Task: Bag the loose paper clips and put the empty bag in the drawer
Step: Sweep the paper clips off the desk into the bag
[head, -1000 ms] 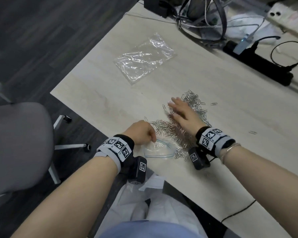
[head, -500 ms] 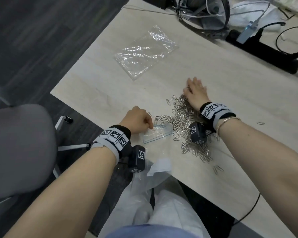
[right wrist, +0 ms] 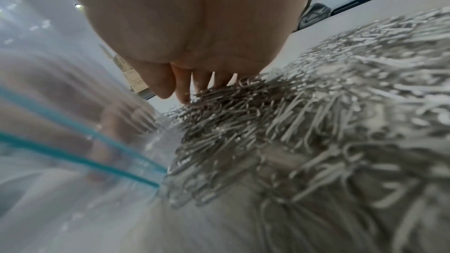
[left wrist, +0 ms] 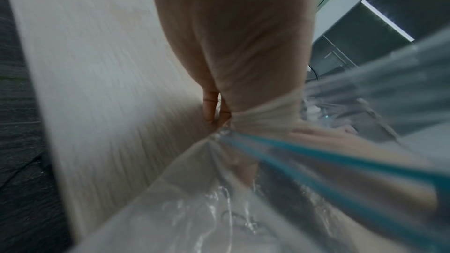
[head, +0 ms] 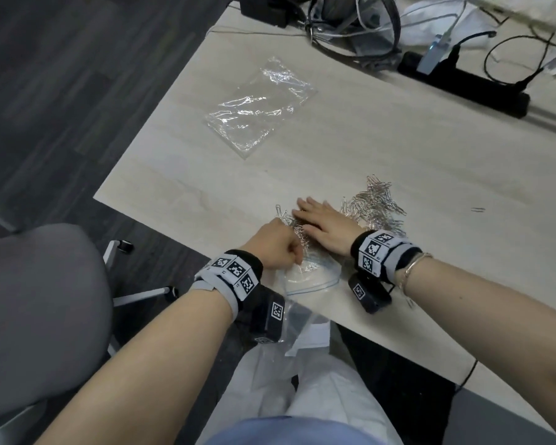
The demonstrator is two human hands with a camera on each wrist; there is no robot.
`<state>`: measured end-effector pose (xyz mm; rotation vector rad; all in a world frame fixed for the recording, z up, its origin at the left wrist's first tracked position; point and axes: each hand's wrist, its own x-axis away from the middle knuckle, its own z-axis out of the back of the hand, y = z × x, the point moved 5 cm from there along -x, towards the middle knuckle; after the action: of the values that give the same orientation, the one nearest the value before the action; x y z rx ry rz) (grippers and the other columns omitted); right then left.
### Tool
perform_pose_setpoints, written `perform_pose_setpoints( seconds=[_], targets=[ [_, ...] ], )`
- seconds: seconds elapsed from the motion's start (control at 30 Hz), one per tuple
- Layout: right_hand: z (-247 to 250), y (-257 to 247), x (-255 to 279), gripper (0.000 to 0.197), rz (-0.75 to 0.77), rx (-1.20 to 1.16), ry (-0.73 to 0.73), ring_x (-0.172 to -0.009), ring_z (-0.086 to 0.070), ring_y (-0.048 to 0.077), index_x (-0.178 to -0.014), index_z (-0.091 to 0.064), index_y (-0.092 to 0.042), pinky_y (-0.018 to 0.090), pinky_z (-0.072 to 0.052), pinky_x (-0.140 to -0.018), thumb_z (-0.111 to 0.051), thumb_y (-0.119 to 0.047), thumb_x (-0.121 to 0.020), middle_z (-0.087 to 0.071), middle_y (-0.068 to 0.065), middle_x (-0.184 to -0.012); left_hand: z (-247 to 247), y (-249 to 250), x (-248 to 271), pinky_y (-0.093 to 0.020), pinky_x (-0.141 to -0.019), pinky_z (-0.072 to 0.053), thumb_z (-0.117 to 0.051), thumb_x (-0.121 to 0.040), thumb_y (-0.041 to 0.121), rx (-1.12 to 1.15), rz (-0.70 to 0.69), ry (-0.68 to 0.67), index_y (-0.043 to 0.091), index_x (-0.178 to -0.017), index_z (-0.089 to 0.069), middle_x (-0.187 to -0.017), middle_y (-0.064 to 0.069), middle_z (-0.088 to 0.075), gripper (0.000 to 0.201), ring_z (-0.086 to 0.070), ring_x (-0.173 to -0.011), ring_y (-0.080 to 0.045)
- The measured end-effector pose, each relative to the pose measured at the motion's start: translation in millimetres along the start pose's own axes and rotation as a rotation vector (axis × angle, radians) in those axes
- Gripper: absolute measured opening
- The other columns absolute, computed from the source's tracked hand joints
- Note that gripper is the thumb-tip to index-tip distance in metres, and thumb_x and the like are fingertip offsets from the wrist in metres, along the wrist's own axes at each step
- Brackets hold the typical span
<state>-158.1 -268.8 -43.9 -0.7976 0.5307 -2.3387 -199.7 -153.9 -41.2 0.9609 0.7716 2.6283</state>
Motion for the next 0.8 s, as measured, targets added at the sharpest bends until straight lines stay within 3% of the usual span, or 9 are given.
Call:
perform_pose_setpoints(
  seconds=[0.1,0.23,0.33,0.4,0.53,0.67,0.8],
  targets=[
    [16,10,15,0.050,-0.062,-0.049,0.196,-0.146,-0.004,0.020,-0.146,-0.023,-0.019,0.033,0.006,-0.115,-0.038,-0.028,-0.099,-0.011,0.007,-0.157,1,3,3,-0.035,-0.081,-0.054,-0.060,-0.071,0.007,0.011,-0.036,-0.006,0.023,-0.069,-0.074,-0.070,0.010,-0.073,0.022,-0.064,-0.081,-0.009],
    [46,65,45,0.051,-0.392,-0.205,0.500,-0.146,0.001,0.019,-0.147,-0.020,-0.021,0.031,0.010,-0.113,-0.035,-0.031,-0.100,-0.006,0.004,-0.158,-1,9,2,-0.032,-0.078,-0.056,-0.058,-0.075,0.002,0.055,-0.049,-0.026,0.019,-0.073,-0.075,-0.077,0.005,-0.074,0.024,-0.067,-0.076,-0.008],
    [48,105,57,0.054,-0.633,-0.232,0.504,-0.146,0.004,0.020,-0.149,-0.015,-0.019,0.039,0.008,-0.116,-0.033,-0.034,-0.099,-0.001,0.006,-0.158,-4,7,0,-0.031,-0.077,-0.057,-0.057,-0.074,0.000,0.094,-0.057,-0.017,0.017,-0.071,-0.075,-0.075,0.003,-0.074,0.025,-0.068,-0.073,-0.009],
    [46,115,54,0.056,-0.679,-0.243,0.456,-0.146,0.005,0.022,-0.149,-0.012,-0.017,0.042,0.006,-0.117,-0.031,-0.035,-0.100,0.001,0.008,-0.158,-5,6,0,-0.029,-0.075,-0.056,-0.057,-0.073,0.000,0.102,-0.055,-0.011,0.016,-0.071,-0.076,-0.075,0.002,-0.074,0.025,-0.068,-0.073,-0.009],
    [40,96,33,0.058,-0.553,-0.215,0.373,-0.145,0.008,0.022,-0.149,-0.009,-0.016,0.037,0.009,-0.115,-0.030,-0.036,-0.100,0.005,0.008,-0.158,-5,7,0,-0.023,-0.075,-0.050,-0.056,-0.073,0.001,0.092,-0.057,0.009,0.013,-0.073,-0.076,-0.078,0.000,-0.075,0.023,-0.061,-0.070,-0.006],
    [25,64,20,0.059,-0.390,-0.121,0.261,-0.145,0.007,0.023,-0.149,-0.007,-0.014,0.033,0.010,-0.112,-0.030,-0.037,-0.100,0.005,0.009,-0.157,-7,7,1,-0.022,-0.075,-0.049,-0.057,-0.073,0.001,0.093,-0.036,0.026,0.014,-0.073,-0.076,-0.077,0.001,-0.075,0.023,-0.064,-0.073,-0.008],
    [8,38,23,0.059,-0.255,-0.104,0.142,-0.145,0.005,0.021,-0.149,-0.009,-0.015,0.034,0.008,-0.114,-0.032,-0.037,-0.099,0.003,0.007,-0.158,-5,13,5,-0.020,-0.072,-0.044,-0.058,-0.073,0.002,0.068,-0.028,0.060,0.014,-0.073,-0.076,-0.070,0.003,-0.069,0.021,-0.057,-0.066,-0.006]
  ],
)
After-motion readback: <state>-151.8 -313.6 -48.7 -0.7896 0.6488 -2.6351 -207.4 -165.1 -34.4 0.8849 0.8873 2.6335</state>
